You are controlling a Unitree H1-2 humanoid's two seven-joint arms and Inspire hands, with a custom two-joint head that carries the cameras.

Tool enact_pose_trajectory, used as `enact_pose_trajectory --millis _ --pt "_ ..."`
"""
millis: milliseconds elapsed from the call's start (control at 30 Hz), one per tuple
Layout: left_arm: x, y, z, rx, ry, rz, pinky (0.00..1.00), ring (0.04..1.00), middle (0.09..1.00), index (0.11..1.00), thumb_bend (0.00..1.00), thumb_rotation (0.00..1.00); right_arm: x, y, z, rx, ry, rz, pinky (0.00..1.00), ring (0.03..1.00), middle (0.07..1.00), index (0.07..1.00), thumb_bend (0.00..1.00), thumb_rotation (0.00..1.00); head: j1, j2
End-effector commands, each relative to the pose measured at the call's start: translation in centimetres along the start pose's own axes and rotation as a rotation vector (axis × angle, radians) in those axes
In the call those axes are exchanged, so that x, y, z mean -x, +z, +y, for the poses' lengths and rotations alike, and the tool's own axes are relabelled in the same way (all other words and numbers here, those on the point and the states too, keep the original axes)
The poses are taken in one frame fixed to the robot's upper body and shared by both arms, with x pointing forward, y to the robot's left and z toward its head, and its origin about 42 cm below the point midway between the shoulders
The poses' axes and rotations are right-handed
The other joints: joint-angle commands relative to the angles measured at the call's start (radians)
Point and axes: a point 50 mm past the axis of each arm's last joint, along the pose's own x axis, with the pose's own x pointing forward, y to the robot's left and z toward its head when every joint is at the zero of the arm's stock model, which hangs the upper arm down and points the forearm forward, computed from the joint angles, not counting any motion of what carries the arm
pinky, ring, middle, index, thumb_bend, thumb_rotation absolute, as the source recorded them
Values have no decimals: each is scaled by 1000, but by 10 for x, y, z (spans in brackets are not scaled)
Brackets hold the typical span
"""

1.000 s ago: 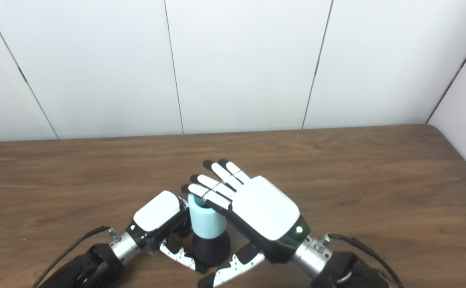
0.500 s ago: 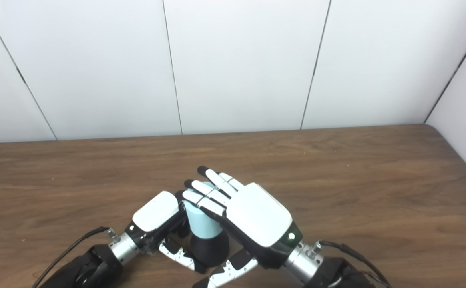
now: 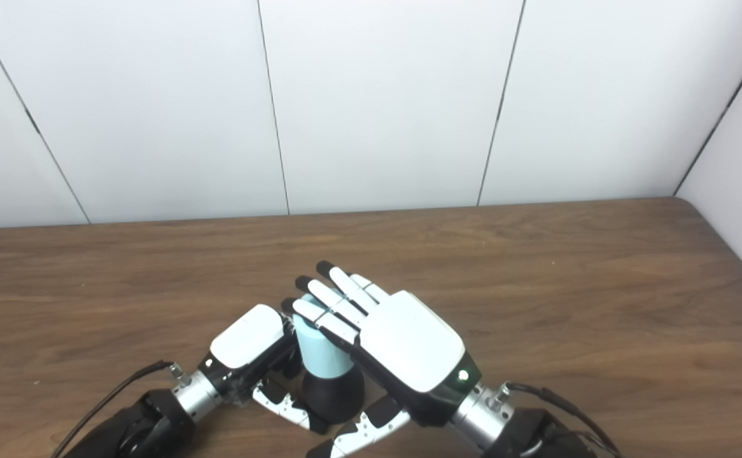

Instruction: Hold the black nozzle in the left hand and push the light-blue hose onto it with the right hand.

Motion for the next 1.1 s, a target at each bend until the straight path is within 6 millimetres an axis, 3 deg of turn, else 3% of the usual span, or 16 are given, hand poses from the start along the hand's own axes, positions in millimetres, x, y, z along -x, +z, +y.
enact_pose_trajectory --millis 0,233,267,367,1067 --pt "20 12 -44 61 -114 25 169 231 393 501 515 0 12 -8 21 9 175 67 923 1000 962 922 956 894 0 0" --pt "20 12 -44 64 -108 24 155 215 388 497 515 0 18 -8 28 27 196 75 927 1000 954 905 953 909 0 1" --pt "20 12 -43 62 -110 24 153 212 429 488 519 0 18 -7 29 31 200 75 930 1000 954 908 954 913 2 2" --pt "21 11 -43 60 -118 26 150 212 392 495 515 0 20 -7 31 36 204 75 933 1000 954 914 954 915 1 3" --pt "21 10 -44 67 -123 31 171 235 395 501 516 0 22 -2 32 7 206 71 912 1000 939 894 956 877 1 3"
